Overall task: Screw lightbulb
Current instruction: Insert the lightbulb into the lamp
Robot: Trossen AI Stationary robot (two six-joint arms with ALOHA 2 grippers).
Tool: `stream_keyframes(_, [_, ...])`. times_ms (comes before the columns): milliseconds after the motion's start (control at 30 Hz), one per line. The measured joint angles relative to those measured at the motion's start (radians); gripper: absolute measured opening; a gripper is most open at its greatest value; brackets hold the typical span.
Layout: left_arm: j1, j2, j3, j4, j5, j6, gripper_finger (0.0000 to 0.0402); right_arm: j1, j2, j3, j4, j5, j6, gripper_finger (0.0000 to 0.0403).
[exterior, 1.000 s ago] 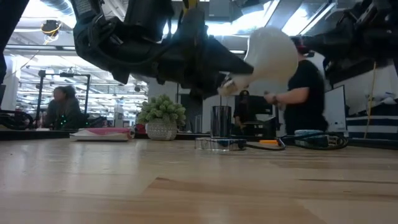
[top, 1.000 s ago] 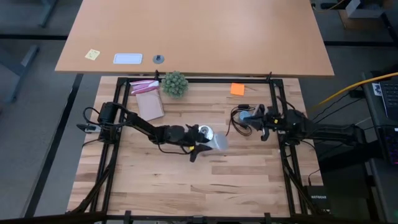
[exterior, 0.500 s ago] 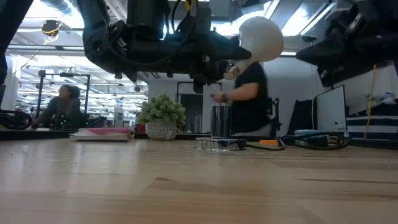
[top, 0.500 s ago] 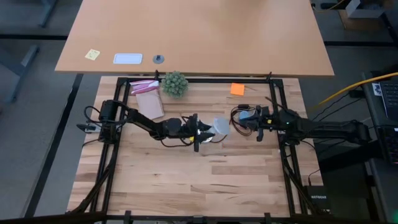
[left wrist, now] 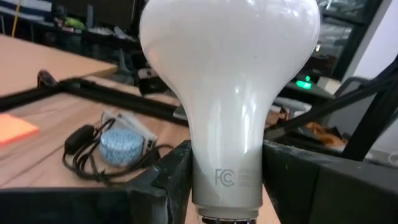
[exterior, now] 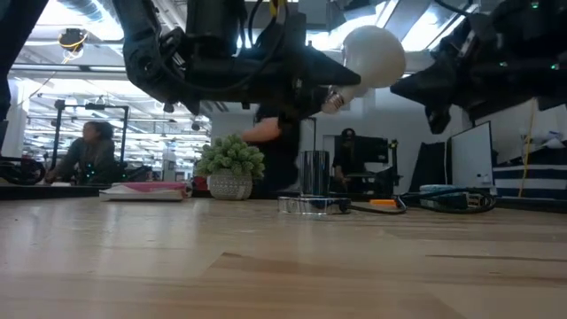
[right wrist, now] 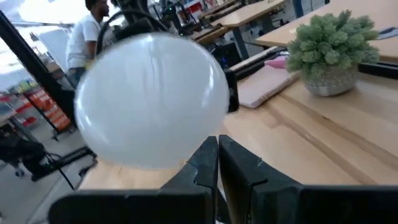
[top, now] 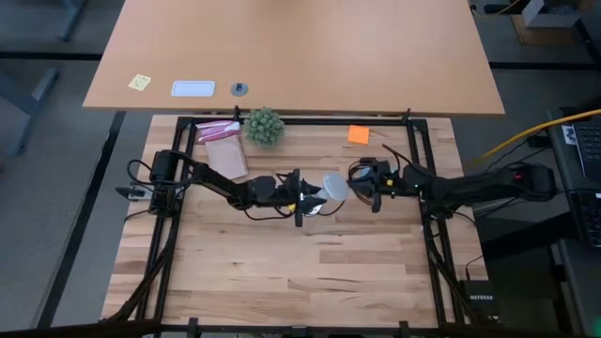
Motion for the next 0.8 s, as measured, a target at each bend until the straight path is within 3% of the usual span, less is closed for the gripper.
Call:
stream_keyframes(267, [-0.003,0.000,0.000,-0.071,0.008,-0.004,0.0155,-0.001,0.199,0.176,0.009,-0.068,0.004,0.0021])
stream_keyframes(433, [-0.003,0.000,-0.002,-0.069,-0.001,-0.001,0.0155,-0.002,0.292,0.284,-0.091,-0.101,-0.049,0.0021])
stream_keyframes(800, [-0.001,0.000,-0.001,-0.070,-0.003,0.009,0.0155,0.001,0.308,0.323,-0.369,-0.193,-0.074,0.0021])
